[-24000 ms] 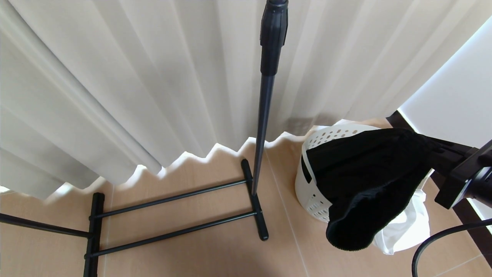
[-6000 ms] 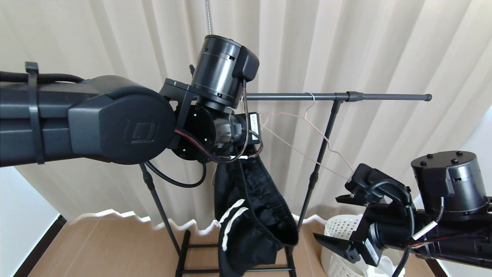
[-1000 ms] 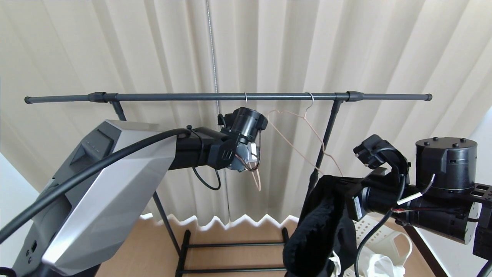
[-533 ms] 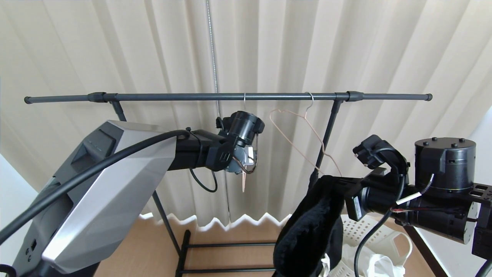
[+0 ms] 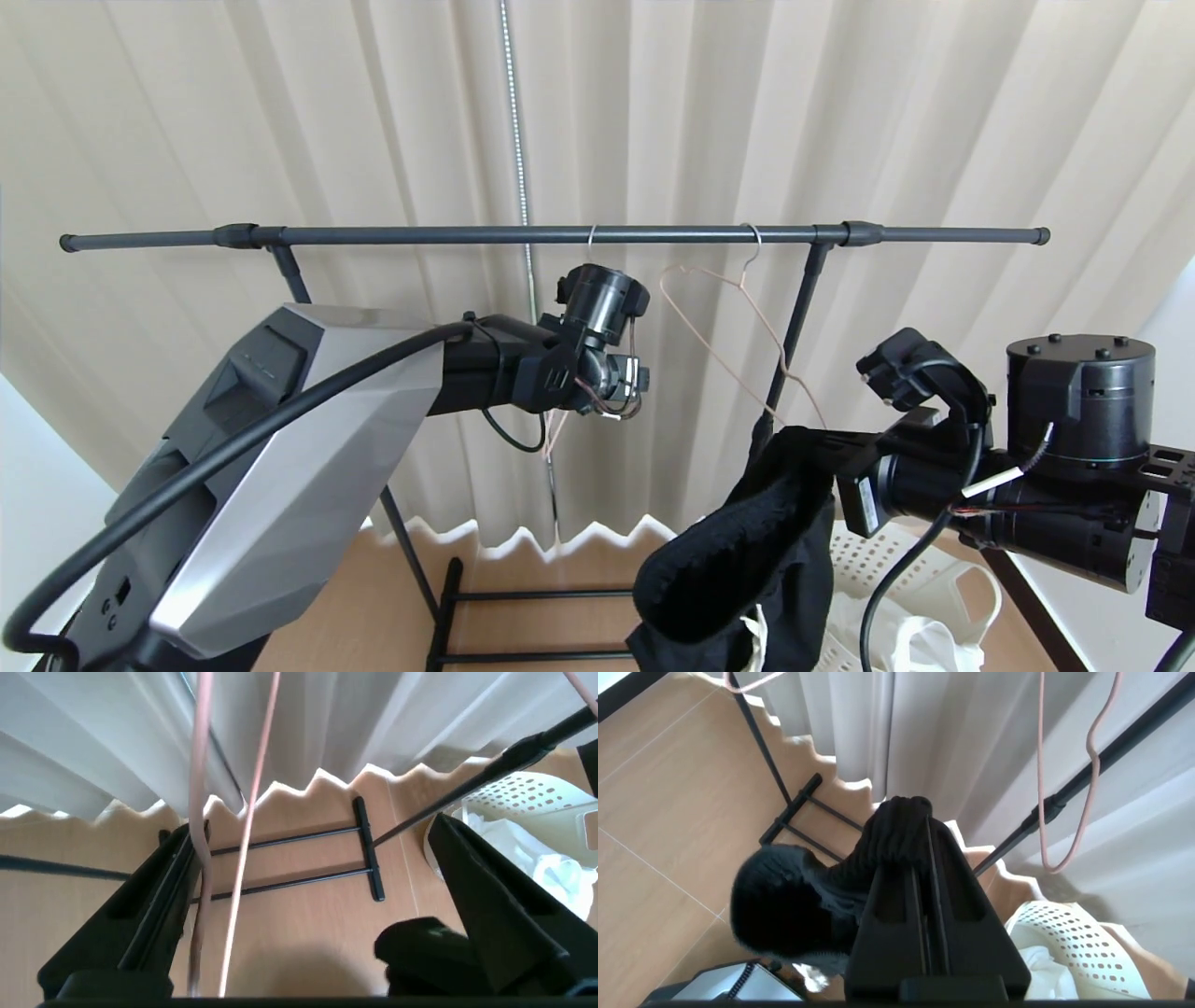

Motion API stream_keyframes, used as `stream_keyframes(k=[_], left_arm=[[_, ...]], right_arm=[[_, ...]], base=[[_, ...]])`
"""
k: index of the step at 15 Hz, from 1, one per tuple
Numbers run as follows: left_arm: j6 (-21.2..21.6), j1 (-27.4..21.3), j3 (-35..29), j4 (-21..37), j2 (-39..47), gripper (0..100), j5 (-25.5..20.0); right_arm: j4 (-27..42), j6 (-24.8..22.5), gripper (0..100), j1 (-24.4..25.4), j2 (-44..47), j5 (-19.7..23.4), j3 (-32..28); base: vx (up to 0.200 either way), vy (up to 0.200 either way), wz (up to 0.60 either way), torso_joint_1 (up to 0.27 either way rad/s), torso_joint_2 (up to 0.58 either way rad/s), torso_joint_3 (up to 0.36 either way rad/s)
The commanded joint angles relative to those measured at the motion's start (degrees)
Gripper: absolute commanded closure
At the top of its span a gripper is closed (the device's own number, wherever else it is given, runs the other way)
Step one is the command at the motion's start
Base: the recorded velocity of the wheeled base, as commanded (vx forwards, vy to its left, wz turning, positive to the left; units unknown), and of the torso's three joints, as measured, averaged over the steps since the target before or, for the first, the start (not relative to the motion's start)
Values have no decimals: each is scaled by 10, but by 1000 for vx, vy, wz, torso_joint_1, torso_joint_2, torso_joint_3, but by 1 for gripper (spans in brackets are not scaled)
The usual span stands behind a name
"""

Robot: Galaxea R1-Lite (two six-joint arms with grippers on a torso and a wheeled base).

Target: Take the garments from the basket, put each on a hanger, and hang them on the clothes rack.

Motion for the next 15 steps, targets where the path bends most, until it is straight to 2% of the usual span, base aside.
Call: stream_keyframes(k=[1,4,10,12,13,15], left_arm=[[1,-1,-10,-1,12,0,-1],[6,3,-10,-10,17,0,-1],[24,5,-10,-74,48,0,0],[24,7,-10,-74,49,0,3],[24,9,-10,-74,50,100,3],[24,10,-10,-74,52,100,4]], right_arm=[[0,0,100,-1,2,0,-1],[0,0,100,-1,3,0,0],[-1,1,100,-1,13,-8,0],[-1,1,100,0,14,-14,0],[0,0,100,0,14,-14,-1],[-1,0,100,0,21,-14,0]], base=[[0,0,0,0,0,0],[0,0,0,0,0,0],[0,0,0,0,0,0],[0,0,0,0,0,0],[0,0,0,0,0,0],[0,0,0,0,0,0]])
